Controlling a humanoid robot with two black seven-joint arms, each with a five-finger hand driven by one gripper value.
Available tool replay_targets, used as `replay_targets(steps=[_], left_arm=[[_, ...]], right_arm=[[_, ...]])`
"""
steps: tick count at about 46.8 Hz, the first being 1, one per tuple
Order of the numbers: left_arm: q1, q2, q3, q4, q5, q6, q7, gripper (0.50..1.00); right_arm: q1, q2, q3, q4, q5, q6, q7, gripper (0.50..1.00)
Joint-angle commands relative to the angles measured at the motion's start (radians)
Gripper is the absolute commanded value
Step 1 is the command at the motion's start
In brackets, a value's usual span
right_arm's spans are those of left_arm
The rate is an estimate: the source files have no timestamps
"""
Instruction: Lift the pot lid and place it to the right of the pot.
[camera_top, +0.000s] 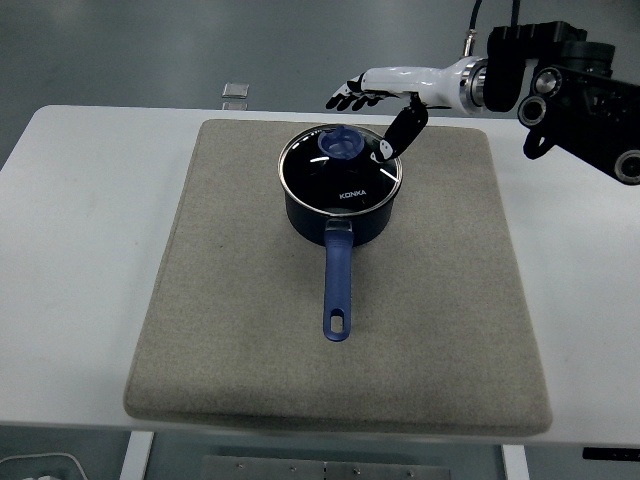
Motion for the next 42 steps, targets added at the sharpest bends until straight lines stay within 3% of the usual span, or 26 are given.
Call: replay_targets(steps=[1,28,35,42], left_arm=[[0.0,0.0,0.0,0.0,0.0,-0.001,-0.001,1.0],[0.0,0.0,0.0,0.0,0.0,0.0,0.001,1.0],[0.0,0.0,0.0,0.0,0.0,0.0,0.001,1.0],[0.0,0.0,0.0,0.0,0.0,0.0,0.001,1.0]], right_arm=[[0.0,0.008,-0.009,-0.003,-0.024,-0.013,0.001,0.911],[0.001,0.056,-0.032,-0.033,-0.051,-0.06,-0.001,0.866],[0.001,0.059,-0.034,-0.041,-0.051,-0.06,-0.001,0.795],[0.0,0.064,-0.034,-0.044,-0.067,-0.06,-0.001,0.766]])
